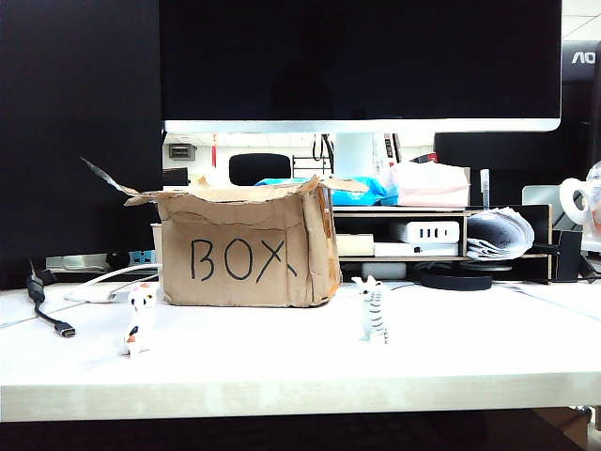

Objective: Put the doll that is least similar in size compared to the others into the paper box.

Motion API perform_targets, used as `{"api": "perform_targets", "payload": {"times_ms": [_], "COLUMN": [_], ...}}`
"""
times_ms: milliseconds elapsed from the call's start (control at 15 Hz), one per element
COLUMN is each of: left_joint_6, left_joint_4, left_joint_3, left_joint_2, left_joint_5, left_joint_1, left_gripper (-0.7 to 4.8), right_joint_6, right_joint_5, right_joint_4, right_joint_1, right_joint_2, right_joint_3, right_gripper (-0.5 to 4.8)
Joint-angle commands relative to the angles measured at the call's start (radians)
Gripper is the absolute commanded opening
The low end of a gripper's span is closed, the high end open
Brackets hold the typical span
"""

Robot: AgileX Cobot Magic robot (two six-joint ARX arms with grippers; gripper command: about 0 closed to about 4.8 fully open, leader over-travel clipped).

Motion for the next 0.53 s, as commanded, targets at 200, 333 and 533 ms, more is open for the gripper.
{"api": "perform_targets", "payload": {"times_ms": [200,333,533], "left_joint_6": [0.003,0.003,0.003], "left_joint_4": [0.013,0.013,0.013], "left_joint_3": [0.001,0.001,0.001], "left_joint_2": [0.0,0.0,0.0], "left_joint_5": [0.002,0.001,0.001], "left_joint_1": [0.0,0.0,0.0], "left_gripper": [-0.05,-0.05,-0.05], "right_joint_6": [0.058,0.058,0.066], "right_joint_5": [0.0,0.021,-0.11], "right_joint_4": [0.548,0.679,0.739], "right_joint_1": [-0.005,-0.006,-0.001], "right_joint_2": [-0.002,-0.002,-0.002], "right_joint_3": [-0.288,-0.378,-0.481], "right_gripper": [-0.01,-0.01,-0.01]}}
